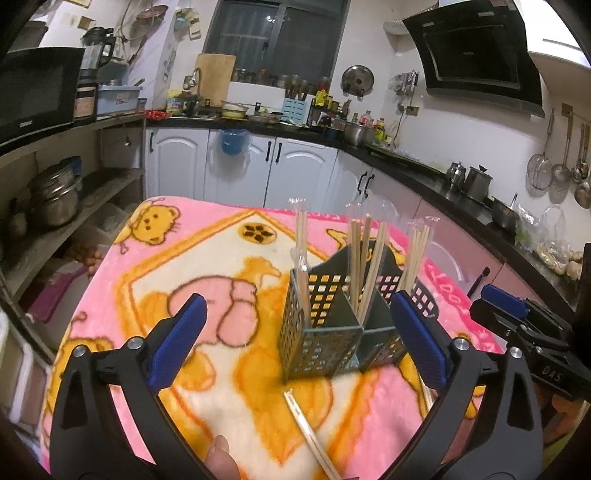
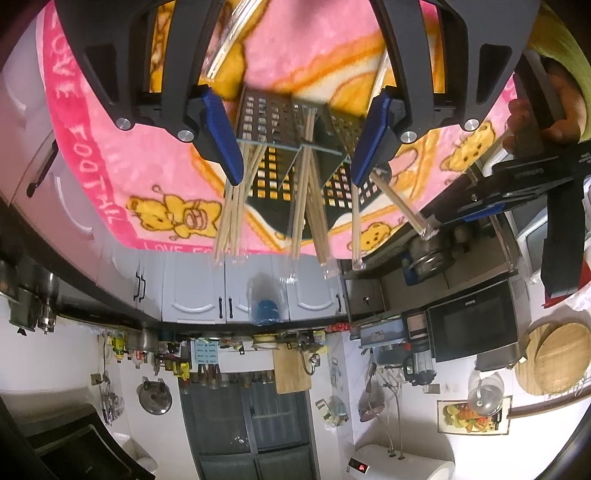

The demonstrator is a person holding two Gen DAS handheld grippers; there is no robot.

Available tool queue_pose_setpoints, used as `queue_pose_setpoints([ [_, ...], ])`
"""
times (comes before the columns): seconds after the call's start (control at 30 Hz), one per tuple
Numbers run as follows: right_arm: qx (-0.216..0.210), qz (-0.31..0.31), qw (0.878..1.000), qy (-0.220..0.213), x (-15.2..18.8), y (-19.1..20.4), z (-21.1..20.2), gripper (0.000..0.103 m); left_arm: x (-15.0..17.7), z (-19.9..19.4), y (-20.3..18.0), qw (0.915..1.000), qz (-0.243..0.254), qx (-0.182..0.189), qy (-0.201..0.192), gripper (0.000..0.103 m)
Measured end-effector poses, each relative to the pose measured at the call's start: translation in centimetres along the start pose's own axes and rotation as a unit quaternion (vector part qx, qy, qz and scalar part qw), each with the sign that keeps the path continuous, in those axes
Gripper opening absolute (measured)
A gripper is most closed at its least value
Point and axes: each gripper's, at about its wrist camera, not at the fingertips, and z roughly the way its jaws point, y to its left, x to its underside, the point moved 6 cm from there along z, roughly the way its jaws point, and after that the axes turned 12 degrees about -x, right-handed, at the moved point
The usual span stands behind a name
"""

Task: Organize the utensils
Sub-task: 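Withdraw both open tools and lower them toward the last chopsticks on the blanket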

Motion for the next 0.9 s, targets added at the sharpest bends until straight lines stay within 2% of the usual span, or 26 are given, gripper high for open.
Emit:
queue_pose_setpoints([
  [0.2,0.0,0.007,1.0,0.009,1.0,-0.1,-0.1,0.06,1.1,-0.1,0.0,1.0,0.0,-0.001,0.008,0.092],
  [0.37,-0.002,0.012,1.0,0.017,1.9,-0.1,-0.2,0.065,2.1,-0.2,-0.1,0.9999,0.001,-0.002,0.016,0.092],
  [0.9,0.003,0.034,0.998,0.048,5.2,-1.5,-0.2,0.066,5.9,0.8,-0.6,0.9982,0.005,-0.006,0.059,0.092],
])
